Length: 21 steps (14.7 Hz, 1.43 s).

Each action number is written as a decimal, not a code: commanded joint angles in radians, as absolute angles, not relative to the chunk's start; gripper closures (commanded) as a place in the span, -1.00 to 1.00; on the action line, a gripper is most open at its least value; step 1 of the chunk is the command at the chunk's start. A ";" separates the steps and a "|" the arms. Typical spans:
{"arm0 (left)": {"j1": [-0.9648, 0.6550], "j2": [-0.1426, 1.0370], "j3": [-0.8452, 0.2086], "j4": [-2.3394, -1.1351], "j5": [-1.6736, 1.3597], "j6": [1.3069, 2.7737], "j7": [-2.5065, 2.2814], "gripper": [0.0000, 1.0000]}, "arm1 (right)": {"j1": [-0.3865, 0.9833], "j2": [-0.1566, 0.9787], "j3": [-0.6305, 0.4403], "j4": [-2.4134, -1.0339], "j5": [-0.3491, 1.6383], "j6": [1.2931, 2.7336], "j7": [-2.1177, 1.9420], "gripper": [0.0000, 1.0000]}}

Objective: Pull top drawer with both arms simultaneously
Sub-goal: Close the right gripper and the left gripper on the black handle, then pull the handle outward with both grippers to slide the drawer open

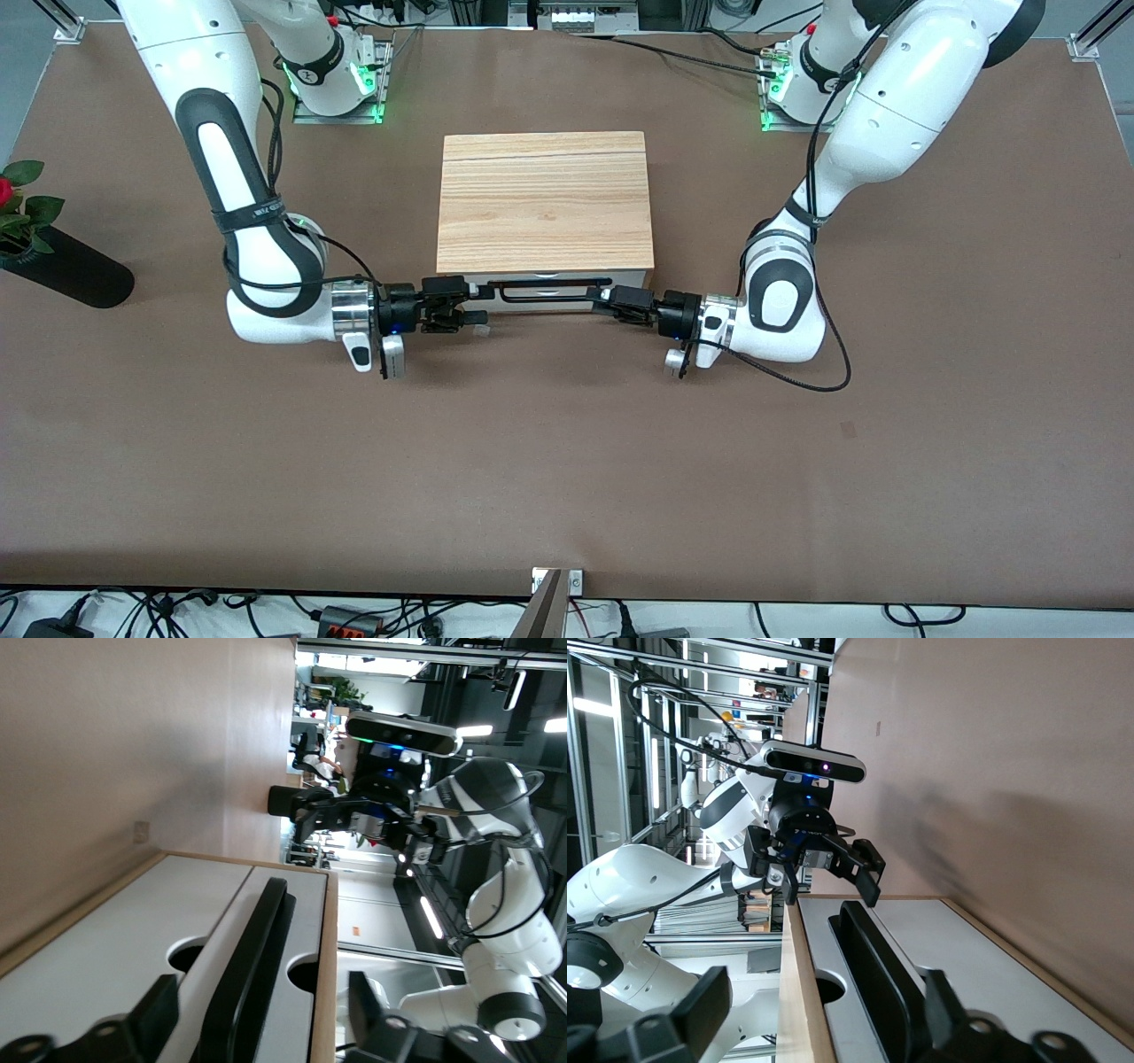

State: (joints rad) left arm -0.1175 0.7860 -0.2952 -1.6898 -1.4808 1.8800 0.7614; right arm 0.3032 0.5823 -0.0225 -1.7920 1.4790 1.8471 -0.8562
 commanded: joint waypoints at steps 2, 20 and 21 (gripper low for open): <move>-0.120 0.790 -0.296 -1.707 -1.528 1.852 0.799 -0.29 | 0.304 0.571 -0.018 -1.856 1.514 1.847 -0.920 -0.46; -0.140 0.821 -0.302 -1.738 -1.603 1.853 0.920 0.59 | 0.291 0.632 0.002 -1.852 1.517 1.809 -0.982 1.00; -0.140 0.821 -0.302 -1.738 -1.603 1.853 0.920 0.61 | 0.287 0.632 0.002 -1.850 1.517 1.806 -0.982 1.00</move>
